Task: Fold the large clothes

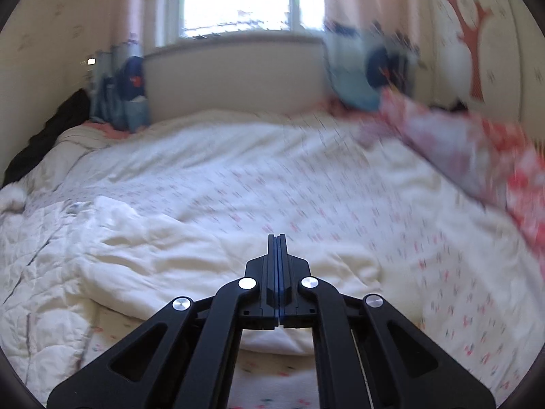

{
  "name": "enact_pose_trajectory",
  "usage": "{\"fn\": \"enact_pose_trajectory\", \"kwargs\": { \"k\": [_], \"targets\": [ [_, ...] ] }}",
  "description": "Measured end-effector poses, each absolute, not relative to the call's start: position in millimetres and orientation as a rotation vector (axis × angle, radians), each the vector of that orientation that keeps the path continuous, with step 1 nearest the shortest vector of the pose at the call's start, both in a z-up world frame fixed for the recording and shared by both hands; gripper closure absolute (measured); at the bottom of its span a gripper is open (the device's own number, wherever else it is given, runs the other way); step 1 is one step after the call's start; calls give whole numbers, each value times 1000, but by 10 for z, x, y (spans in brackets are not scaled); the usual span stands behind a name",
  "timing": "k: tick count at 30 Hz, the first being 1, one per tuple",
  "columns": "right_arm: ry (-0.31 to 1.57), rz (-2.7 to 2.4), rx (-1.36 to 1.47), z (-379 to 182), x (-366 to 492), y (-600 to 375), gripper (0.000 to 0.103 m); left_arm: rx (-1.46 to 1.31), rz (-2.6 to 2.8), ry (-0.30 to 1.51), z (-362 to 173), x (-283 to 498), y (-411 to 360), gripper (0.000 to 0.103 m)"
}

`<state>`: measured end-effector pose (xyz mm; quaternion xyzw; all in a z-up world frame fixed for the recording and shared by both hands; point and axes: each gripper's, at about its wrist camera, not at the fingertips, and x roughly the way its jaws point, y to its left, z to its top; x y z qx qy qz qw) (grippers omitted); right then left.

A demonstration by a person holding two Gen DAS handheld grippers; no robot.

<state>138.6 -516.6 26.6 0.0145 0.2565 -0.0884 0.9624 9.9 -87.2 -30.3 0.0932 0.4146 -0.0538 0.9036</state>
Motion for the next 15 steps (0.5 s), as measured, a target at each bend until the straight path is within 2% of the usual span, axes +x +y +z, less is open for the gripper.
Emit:
{"fn": "enact_pose_trajectory", "kwargs": {
  "k": [15],
  "targets": [
    [362, 53, -117, 945, 1288, -3824, 102, 141, -94, 842, -230, 87, -626, 7]
  ]
}}
